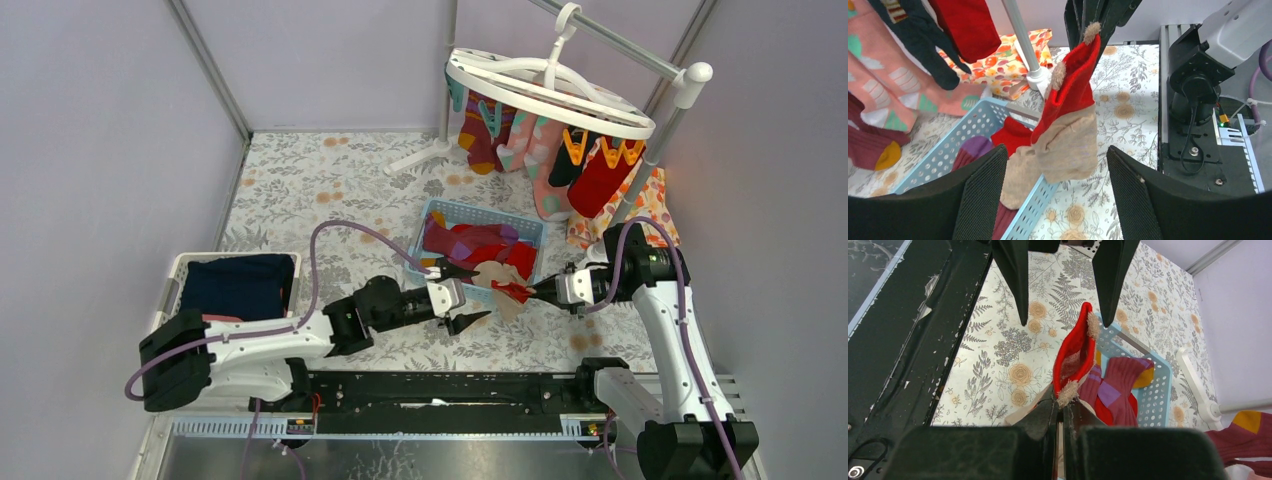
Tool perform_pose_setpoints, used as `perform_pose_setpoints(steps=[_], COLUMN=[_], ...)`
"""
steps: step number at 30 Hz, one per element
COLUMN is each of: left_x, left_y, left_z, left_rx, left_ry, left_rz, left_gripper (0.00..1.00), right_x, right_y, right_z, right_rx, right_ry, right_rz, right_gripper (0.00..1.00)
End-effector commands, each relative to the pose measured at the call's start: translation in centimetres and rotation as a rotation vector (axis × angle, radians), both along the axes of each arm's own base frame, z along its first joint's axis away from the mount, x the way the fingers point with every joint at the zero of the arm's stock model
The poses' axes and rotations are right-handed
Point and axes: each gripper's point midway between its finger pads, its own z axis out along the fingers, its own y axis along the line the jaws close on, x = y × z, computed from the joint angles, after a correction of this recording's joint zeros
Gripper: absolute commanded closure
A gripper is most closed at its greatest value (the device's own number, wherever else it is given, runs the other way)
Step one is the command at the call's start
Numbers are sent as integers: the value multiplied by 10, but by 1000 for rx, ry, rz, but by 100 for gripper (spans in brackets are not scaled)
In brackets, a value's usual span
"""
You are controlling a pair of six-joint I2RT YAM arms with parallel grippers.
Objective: Clip the socks to the hanger
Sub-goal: Pick up the sock from the bin.
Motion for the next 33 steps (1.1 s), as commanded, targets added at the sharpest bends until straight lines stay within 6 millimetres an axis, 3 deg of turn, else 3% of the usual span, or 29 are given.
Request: perform_pose_setpoints(steps=[1,6,8,18,27,29,32,33], left_x=[0,1,1,5,0,0,-2,-3], left_y=[-16,-30,-33,-41,-41,-43,-44,-44], left_z=[39,38,37,35,41,41,37,36], left_rx=[-179,-209,-222,-265,-294,-288,-270,-261], left_ry=[-29,-2,6,17,44,58,65,59], left_rz=[-59,-99,-109,-111,-145,-153,-169,-174], left_gripper=[25,39,51,53,66,72,97,100], right_x=[-2,-4,-4,-5,-5,-4,-4,-3], right_y=[2,2,2,2,1,1,0,0], right_z=[13,10,10,7,1,1,-1,-1], right_rx=[11,9,17,20,3,0,-8,-10], right_ry=[-160,-157,-155,-137,-130,-132,-130,-129], right_rz=[49,51,51,53,50,49,47,45], right_gripper=[100,100,100,100,100,100,100,100])
